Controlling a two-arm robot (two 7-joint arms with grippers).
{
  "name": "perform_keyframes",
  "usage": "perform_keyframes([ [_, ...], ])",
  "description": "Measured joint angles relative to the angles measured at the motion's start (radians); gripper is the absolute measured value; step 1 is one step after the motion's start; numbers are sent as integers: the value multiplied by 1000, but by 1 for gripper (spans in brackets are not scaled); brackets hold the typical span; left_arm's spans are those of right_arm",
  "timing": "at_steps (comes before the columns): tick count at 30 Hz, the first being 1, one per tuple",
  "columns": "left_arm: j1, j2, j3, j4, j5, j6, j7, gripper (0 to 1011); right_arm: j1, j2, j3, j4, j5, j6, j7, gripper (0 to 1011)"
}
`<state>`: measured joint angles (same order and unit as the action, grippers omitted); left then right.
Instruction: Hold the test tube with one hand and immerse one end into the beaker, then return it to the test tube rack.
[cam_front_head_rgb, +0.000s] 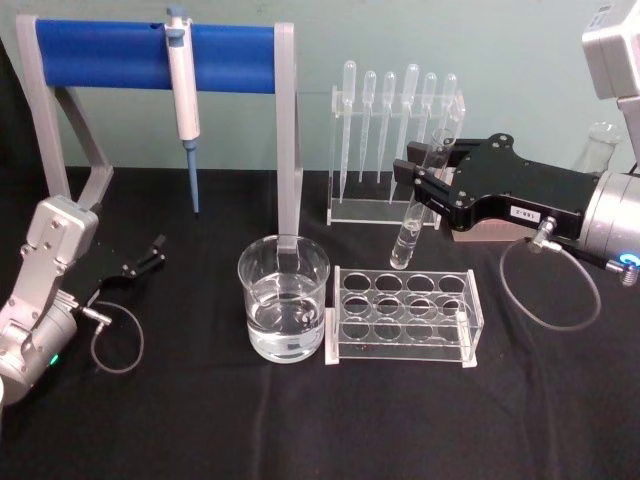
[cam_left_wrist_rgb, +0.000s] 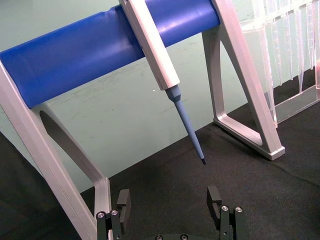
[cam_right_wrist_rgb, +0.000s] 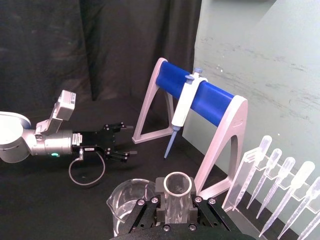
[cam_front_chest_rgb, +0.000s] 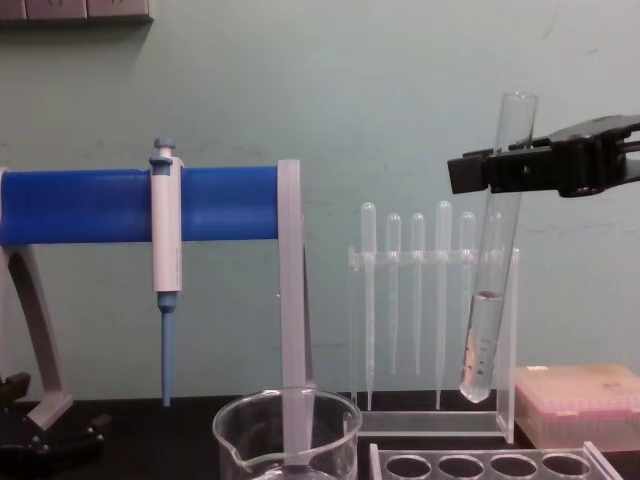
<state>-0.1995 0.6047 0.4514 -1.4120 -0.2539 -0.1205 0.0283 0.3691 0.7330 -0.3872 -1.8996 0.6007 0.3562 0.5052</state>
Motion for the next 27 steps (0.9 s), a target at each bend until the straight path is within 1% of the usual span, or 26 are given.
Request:
perform_keyframes([
  [27,0,0,0,0,0,0,0,1000,0,0,0,0,0,0,0,224],
])
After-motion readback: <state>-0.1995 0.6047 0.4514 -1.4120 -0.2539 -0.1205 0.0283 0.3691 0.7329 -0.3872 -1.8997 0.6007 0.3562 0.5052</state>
